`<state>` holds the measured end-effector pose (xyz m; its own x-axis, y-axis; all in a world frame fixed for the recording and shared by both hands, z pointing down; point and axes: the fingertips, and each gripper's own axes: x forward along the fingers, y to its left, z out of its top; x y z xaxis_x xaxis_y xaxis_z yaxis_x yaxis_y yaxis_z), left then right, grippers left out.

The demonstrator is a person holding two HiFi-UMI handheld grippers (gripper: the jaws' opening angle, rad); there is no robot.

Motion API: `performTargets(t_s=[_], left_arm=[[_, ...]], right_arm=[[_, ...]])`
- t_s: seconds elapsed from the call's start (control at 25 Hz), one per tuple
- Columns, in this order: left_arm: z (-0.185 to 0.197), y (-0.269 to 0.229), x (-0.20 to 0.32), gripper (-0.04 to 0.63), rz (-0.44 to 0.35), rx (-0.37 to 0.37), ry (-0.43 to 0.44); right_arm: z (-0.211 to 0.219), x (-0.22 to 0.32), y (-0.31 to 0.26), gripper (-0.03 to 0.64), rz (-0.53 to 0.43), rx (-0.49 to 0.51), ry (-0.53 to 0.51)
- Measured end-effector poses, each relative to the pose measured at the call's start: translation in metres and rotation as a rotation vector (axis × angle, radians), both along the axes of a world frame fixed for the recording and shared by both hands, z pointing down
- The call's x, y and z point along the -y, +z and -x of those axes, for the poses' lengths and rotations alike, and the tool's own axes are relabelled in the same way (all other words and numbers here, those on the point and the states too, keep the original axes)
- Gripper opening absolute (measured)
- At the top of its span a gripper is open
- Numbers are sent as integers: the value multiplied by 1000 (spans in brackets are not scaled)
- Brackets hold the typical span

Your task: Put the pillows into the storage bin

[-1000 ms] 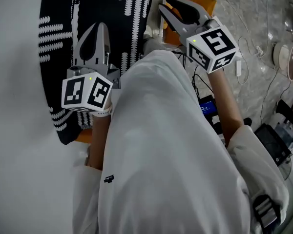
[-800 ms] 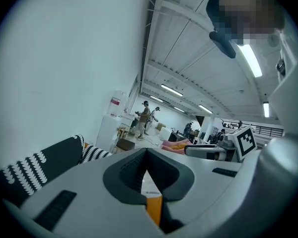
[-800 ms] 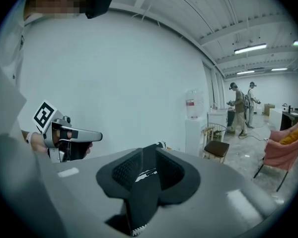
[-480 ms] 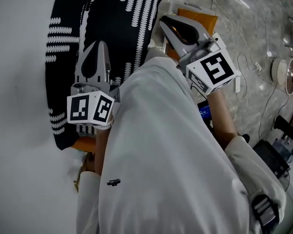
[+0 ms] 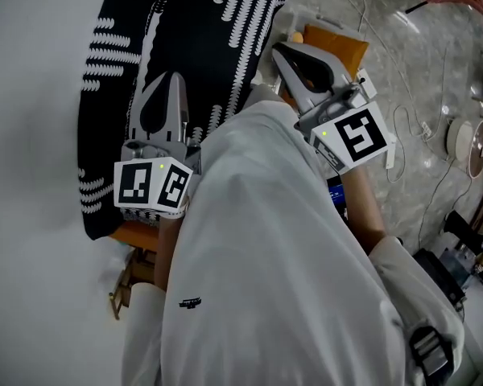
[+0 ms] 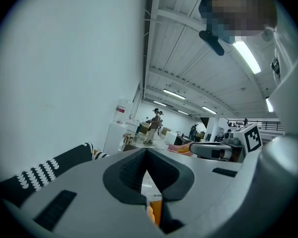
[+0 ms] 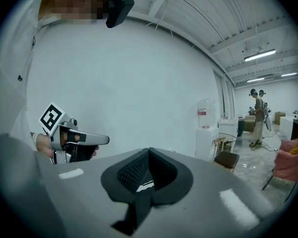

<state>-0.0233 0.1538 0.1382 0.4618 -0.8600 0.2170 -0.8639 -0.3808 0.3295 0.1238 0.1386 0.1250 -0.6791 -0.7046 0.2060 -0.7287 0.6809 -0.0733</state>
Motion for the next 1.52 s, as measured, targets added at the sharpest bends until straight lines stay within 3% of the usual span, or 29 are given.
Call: performTargets(t_s=[0.68, 1.52], left_arm=[[-23, 14, -9, 9, 48, -52, 37], [-27, 6, -11, 9, 36, -41, 29]], right_arm=[[-22, -15, 8, 12, 19, -59, 19], [-31, -13, 3, 12, 5, -48, 38]])
